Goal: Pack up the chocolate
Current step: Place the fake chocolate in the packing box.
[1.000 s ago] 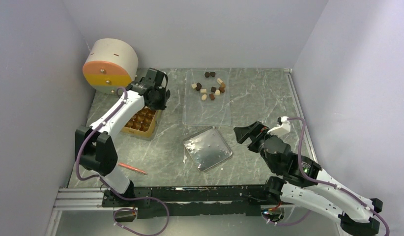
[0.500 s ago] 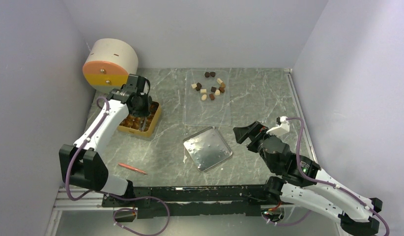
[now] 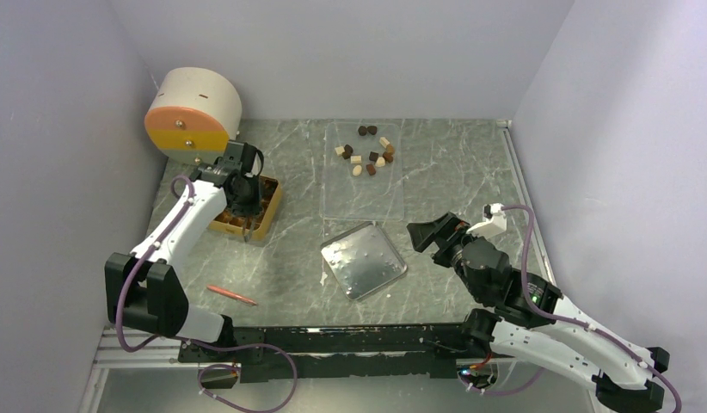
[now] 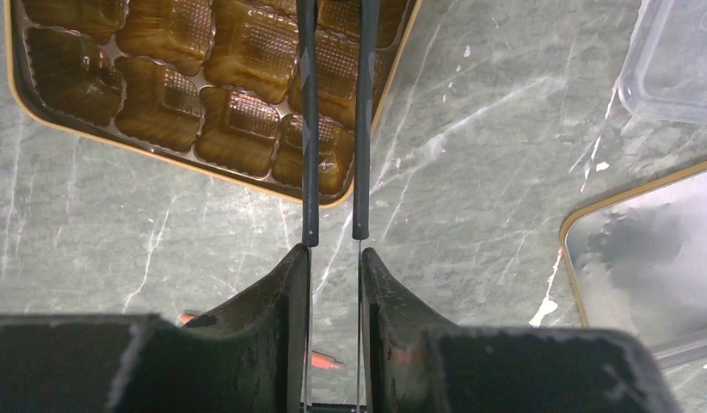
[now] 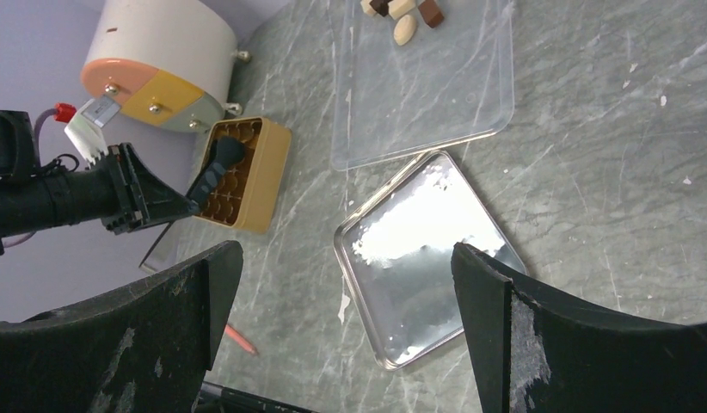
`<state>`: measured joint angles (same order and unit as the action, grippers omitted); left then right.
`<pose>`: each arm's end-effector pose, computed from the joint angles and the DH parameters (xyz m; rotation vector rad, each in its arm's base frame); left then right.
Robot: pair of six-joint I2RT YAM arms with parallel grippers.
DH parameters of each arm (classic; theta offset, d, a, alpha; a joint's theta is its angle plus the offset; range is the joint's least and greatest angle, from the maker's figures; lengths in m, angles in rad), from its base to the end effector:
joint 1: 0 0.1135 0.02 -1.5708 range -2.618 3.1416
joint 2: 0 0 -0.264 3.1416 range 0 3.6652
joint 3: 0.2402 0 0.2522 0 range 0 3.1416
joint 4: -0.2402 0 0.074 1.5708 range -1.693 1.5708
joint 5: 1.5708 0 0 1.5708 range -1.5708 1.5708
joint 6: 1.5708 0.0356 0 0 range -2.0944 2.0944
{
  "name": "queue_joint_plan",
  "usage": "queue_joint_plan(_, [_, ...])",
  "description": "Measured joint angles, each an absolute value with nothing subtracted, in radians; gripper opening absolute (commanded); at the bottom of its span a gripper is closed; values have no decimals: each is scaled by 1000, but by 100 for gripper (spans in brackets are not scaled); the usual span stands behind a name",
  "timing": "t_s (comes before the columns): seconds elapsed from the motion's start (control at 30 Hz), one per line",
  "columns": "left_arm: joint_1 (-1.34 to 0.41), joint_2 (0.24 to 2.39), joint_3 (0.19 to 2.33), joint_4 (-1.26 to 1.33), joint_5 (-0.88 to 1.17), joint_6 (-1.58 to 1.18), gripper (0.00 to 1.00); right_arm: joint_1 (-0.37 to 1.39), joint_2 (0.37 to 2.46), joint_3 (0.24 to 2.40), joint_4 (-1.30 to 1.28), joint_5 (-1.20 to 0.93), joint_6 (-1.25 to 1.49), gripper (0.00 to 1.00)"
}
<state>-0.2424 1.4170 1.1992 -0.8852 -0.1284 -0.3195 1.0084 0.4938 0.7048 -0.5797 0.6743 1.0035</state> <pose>0.2739 -0.0630 0.2825 -0.1431 2.6539 -0.0114 0.0772 0.0808 0.3119 0.4447 1.8702 0.7318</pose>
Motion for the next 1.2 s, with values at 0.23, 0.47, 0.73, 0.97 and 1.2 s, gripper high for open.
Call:
queue_joint_plan(0.23, [-242,1417,1193,-880,-120,-320,35,1008,490,705,-581,672,1006,97])
queue_joint_plan(0.47, [-242,1417,1193,-880,-109,-320,40,1008,480,704,-581,672,1007,97])
queue_joint_plan(0.73, [-242,1417,1193,-881,-89,-320,39,1008,477,703,-582,672,1006,97])
queue_joint_plan(0.97, [-242,1417,1223,-877,-75,-320,37,1008,476,703,-582,672,1006,97])
queue_joint_plan(1.2, [-243,1408,1242,-830,-18,-317,37,1008,478,703,-582,672,1006,97])
